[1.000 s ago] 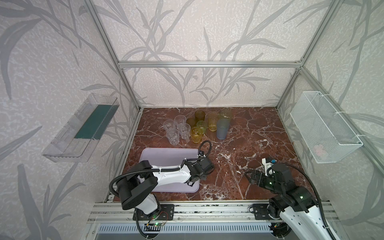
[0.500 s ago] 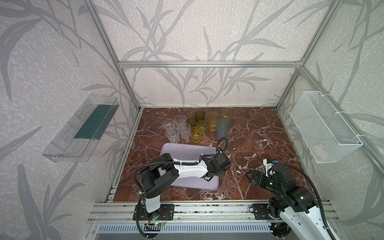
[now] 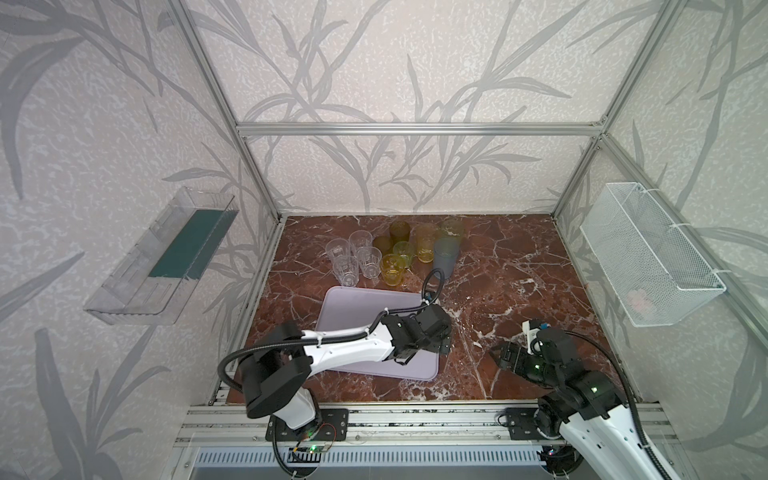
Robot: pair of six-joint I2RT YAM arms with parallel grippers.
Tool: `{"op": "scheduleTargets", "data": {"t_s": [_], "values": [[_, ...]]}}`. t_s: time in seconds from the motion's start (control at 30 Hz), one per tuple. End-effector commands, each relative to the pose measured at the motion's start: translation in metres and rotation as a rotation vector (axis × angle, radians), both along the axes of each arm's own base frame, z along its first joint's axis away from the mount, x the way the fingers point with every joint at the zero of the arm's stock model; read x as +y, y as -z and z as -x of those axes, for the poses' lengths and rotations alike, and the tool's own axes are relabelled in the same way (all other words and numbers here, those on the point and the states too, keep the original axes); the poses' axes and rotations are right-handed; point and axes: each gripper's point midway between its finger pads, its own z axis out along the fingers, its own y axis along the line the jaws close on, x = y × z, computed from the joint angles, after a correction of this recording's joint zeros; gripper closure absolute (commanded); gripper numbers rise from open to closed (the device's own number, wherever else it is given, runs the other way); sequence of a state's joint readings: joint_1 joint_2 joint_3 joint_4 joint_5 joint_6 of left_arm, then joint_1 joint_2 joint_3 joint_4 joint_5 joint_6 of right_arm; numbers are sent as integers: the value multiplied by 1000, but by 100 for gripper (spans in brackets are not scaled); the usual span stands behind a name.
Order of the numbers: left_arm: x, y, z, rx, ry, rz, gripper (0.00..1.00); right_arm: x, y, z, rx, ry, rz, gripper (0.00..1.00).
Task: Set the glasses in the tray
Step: 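Release the tray with the left gripper while right gripper grips the tray's nearest edge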
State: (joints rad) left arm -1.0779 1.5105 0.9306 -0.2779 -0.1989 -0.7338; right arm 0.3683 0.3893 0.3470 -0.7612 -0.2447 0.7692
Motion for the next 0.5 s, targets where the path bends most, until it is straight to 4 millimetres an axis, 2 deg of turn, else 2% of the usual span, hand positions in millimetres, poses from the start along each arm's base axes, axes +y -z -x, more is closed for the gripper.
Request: {"op": "scheduleTargets", "data": {"t_s": [0.0,0.13,0.23,0.37,0.47], "values": [[39,-18,-5,-92,-92,-49,1,16,-7,-12,-20,-26,-72,10],[83,-43,-4,-170,-186,-36,1,33,-10,-24,-22,-64,-97,16],[116,-55,-1,-218,-246,-18,1,50,-13,-33,-37,-104,-90,16],[156,-56,5,-234,-321,-3,1,74,-13,-44,-48,-151,-89,16],[174,-54,13,-234,-339,27,1,93,-12,-52,-32,-192,-99,16]]}}
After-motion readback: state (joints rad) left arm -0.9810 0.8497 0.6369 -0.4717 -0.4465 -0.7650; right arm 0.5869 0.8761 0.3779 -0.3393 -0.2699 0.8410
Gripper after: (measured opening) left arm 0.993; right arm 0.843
